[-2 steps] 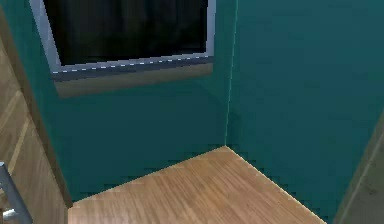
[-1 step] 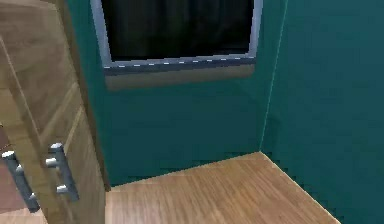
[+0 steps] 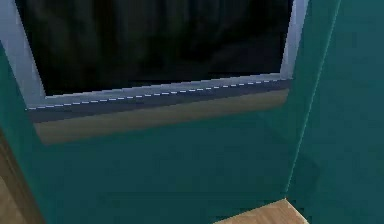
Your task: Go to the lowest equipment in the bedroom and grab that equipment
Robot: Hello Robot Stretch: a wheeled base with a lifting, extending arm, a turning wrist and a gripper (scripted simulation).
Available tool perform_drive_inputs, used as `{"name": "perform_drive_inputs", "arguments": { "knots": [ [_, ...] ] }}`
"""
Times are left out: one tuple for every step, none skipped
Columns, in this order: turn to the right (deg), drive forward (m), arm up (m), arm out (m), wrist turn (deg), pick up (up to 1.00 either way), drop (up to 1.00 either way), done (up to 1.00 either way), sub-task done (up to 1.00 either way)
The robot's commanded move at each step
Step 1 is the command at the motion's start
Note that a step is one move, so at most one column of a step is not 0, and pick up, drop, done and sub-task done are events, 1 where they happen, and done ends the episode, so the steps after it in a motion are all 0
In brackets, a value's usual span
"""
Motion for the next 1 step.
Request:
{"name": "perform_drive_inputs", "arguments": {
  "knots": [
    [-45.0, 0.0, 0.0, 0.0, 0.0, 0.0, 0.0, 0.0, 0.0]
  ]
}}
